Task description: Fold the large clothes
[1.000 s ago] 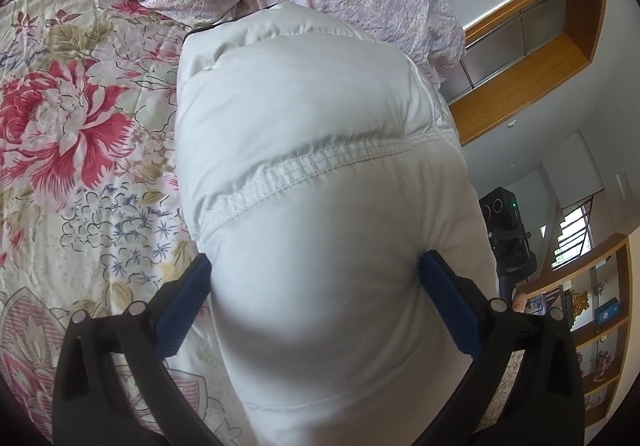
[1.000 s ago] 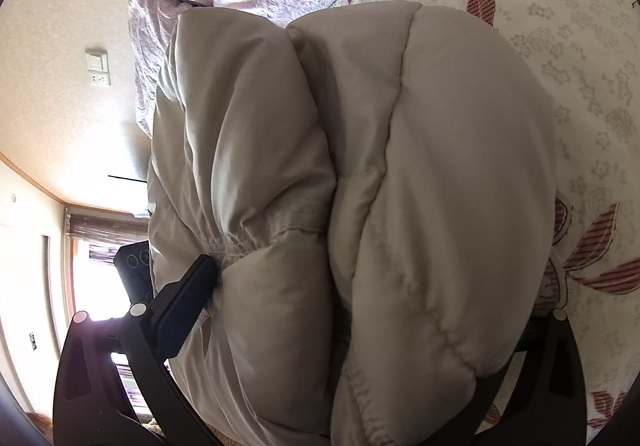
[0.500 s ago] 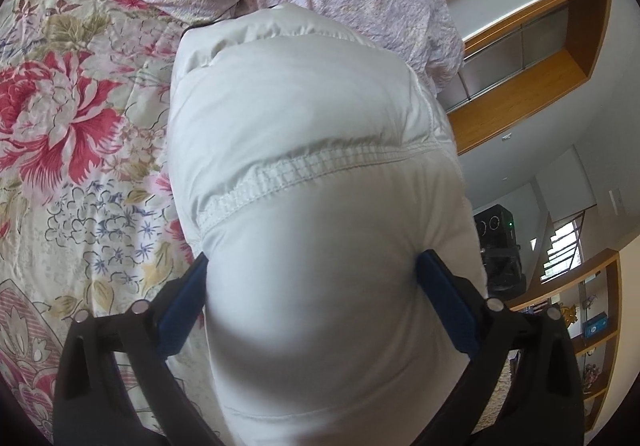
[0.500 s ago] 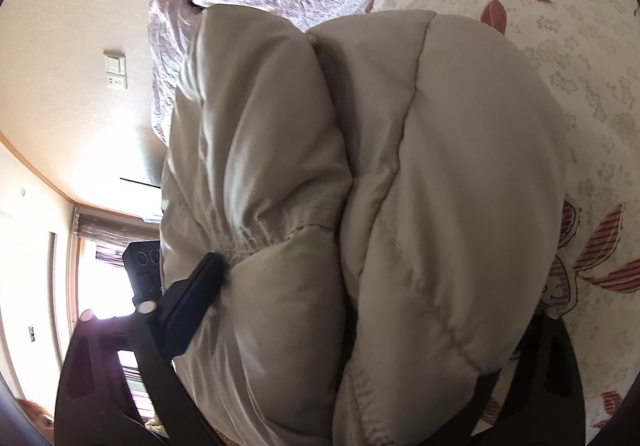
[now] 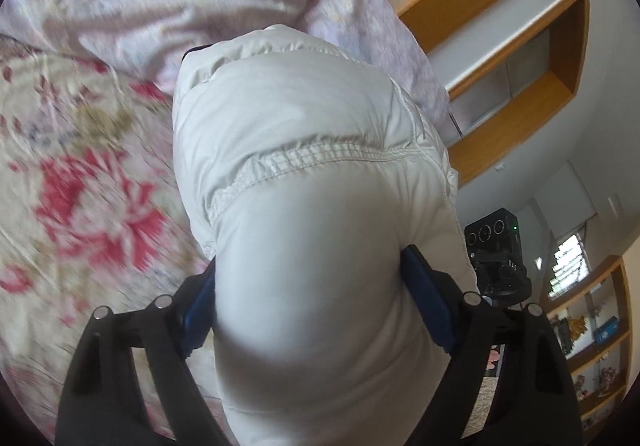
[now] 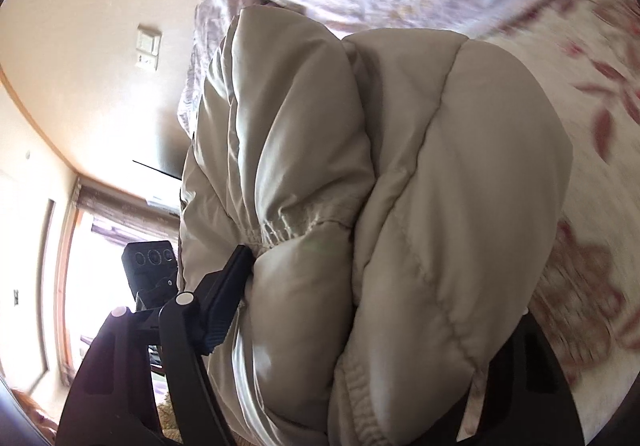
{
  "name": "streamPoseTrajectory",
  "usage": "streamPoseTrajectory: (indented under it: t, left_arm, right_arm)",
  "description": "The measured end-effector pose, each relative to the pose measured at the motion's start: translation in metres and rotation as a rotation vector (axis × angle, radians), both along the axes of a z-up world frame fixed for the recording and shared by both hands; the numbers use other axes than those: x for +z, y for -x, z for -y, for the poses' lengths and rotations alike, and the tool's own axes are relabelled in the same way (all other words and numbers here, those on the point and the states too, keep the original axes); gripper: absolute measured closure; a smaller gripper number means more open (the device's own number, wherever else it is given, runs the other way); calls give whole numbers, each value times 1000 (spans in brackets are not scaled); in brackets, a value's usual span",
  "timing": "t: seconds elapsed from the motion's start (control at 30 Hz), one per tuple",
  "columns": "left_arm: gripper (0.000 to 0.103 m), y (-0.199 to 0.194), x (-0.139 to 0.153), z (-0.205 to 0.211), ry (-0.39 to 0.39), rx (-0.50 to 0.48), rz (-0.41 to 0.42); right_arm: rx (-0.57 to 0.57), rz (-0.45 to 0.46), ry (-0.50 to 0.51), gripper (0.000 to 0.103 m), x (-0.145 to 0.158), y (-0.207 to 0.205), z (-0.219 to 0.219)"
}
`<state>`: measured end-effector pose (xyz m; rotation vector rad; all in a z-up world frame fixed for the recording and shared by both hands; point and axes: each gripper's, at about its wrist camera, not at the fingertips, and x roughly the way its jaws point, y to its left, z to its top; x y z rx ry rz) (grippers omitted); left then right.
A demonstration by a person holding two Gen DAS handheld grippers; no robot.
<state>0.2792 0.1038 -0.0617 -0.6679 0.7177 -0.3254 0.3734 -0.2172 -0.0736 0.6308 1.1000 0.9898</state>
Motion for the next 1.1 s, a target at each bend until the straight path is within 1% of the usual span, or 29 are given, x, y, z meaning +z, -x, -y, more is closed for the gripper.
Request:
streamPoseTrajectory:
  t: [0.13,0.27,0.33,0.43,0.5,0.57,0.63,0.67,0.73,0.77,0.87,0.93,0.97,1.03,1.07,1.1]
  left_arm:
    - [19,-2,6,-24,-32,52,2]
    - [19,-7,5,-45,-67,86,-1]
    - [19,-11,0,-55,-76,94,-16]
    - [19,-22,-14,-59,-110,103,-42]
    - [19,-26,-18,-59,-138,107,-34]
    - [18,-26,-21,-58,-168,112,-24]
    - [15,-31,-24,-55,-198,125,-24]
    - [13,-34,-26,-56,-199,130,-29]
    - [11,-36,-30,-57,-200,140,-37]
    - [11,-37,-29,-58,-204,142,-37]
    - [11,-28,-18,-56,-253,167,-14]
    - [11,-16,-6,-56,-313,200,18]
    - [11,-12,1,-56,-347,218,37]
    - [11,-4,16,-54,-419,253,68]
    - [11,-3,22,-52,-439,258,73]
    - [11,-3,26,-51,-451,257,74]
  right_arm:
    - [32,4,5,31,1,-20,-34]
    - [56,-10,-3,31,-9,-37,-61]
    - [57,-17,0,31,-15,-42,-68]
    - [41,-29,34,31,-29,-50,-76]
    - [21,-44,21,31,-36,-54,-75]
    - [-2,-38,28,31,-37,-55,-75]
    - [-22,-28,45,27,-39,-53,-73]
    - [-40,-25,60,25,-41,-54,-73]
    - [-66,-21,90,11,-48,-53,-69]
    - [-86,-9,124,9,-47,-53,-69]
    - [-127,63,217,8,-31,-39,-62]
    - [-167,152,305,8,-12,-24,-53]
    - [-198,205,353,8,-1,-16,-49]
    - [-293,354,473,8,25,2,-38]
    - [-321,414,508,8,36,9,-35]
    - [-324,443,513,8,44,12,-35]
